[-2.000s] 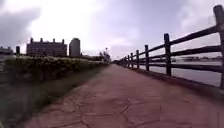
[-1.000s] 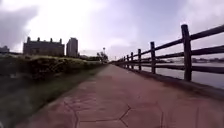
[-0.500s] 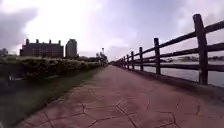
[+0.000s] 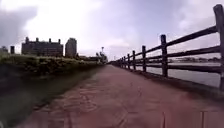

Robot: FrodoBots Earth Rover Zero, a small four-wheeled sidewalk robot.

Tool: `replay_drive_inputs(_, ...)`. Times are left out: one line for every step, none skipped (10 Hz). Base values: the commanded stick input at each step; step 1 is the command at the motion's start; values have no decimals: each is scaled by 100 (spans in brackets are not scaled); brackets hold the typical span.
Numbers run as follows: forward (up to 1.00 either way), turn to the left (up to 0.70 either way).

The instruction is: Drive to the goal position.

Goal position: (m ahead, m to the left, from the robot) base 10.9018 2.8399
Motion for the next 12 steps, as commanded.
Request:
replay_drive_inputs(100, 0)
replay_drive_inputs(100, 0)
replay_drive_inputs(100, 0)
replay_drive_inputs(100, 0)
replay_drive_inputs(100, 0)
replay_drive_inputs(100, 0)
replay_drive_inputs(100, 0)
replay_drive_inputs(23, 0)
replay_drive_inputs(0, 0)
replay_drive_inputs(0, 0)
replay_drive_inputs(0, 0)
replay_drive_inputs(0, 0)
